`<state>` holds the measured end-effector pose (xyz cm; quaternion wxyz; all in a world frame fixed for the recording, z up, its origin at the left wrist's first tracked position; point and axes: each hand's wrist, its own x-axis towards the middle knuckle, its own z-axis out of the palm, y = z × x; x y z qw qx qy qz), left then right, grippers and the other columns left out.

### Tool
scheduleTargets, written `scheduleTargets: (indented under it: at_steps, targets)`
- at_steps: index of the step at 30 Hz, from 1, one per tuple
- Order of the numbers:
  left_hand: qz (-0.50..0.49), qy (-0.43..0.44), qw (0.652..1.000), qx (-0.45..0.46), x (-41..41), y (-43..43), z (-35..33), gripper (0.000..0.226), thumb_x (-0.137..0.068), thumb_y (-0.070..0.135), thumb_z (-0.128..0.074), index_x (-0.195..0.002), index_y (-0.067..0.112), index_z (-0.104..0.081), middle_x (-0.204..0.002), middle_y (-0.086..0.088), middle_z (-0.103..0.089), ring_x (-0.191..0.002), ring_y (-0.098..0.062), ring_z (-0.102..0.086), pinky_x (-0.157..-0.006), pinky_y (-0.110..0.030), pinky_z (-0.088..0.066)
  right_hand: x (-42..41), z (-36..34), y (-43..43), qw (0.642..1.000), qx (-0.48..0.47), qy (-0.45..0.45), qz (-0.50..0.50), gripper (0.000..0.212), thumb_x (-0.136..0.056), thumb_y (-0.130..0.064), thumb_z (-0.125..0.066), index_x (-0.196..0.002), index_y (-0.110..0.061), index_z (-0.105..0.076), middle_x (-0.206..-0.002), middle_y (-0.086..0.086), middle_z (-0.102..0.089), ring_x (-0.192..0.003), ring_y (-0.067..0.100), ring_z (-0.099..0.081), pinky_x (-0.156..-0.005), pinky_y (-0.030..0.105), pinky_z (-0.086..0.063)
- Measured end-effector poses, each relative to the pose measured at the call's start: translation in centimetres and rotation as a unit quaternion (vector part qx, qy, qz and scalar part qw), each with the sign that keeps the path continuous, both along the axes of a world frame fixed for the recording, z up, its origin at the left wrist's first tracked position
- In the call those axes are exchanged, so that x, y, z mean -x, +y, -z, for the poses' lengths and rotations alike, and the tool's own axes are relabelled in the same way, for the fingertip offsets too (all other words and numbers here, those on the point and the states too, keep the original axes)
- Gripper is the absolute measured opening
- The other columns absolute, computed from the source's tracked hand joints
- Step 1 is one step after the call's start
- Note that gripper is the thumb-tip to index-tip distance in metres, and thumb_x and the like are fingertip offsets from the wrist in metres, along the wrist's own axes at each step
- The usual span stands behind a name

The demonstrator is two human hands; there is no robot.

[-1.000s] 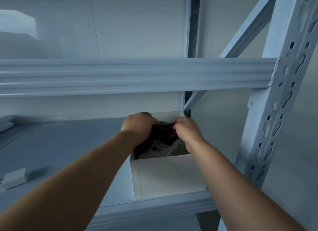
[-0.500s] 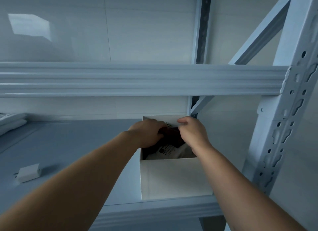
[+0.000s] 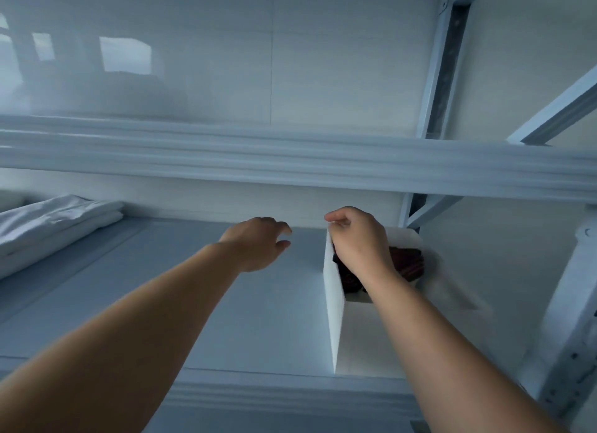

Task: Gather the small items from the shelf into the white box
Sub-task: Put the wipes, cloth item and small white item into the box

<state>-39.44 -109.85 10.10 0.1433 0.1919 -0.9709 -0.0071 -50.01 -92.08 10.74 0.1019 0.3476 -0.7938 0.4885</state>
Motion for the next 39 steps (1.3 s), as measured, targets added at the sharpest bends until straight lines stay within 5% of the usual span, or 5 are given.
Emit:
scheduleTargets:
  at_steps: [20,27,39]
  targets:
    - [-0.101,-0.07,0.991,-0.048,-15.6,-16.8,4.8,0.052,-0.093,0.058,-0.049,-0.14,0.036,-0.046,-0.136,0.001,-0.05,-0.121,-0.021,-0.052,-0.094,-0.039,-0.046,-10.4,5.6,-17.0,0.991,-0.123,0.043,-0.042,0.023,-0.092,-0.03,-0.062,-0.114,-0.025,-0.067,-0.122,0.002,-0.066,-0.113,0.02,-0.062,-0.094,0.032,-0.049]
    - [-0.078,-0.141,0.983,-0.089,-17.2,-19.9,7.3,0.074,-0.075,0.069,-0.065,-0.139,0.036,-0.046,-0.131,0.004,-0.054,-0.115,-0.018,-0.055,-0.093,-0.038,-0.047,-12.2,8.2,-20.2,0.986,-0.164,0.019,-0.027,0.026,-0.092,-0.031,-0.062,-0.117,-0.025,-0.066,-0.123,0.003,-0.065,-0.112,0.022,-0.062,-0.092,0.032,-0.049]
    - [-0.051,-0.141,0.984,-0.093,-17.4,-21.5,10.2,0.054,-0.076,0.041,-0.073,-0.126,0.037,-0.052,-0.112,0.006,-0.061,-0.093,-0.02,-0.059,-0.072,-0.032,-0.051,-13.5,11.2,-22.2,0.982,-0.189,-0.003,-0.014,0.027,-0.092,-0.033,-0.062,-0.117,-0.025,-0.065,-0.123,0.002,-0.063,-0.11,0.021,-0.061,-0.089,0.032,-0.047]
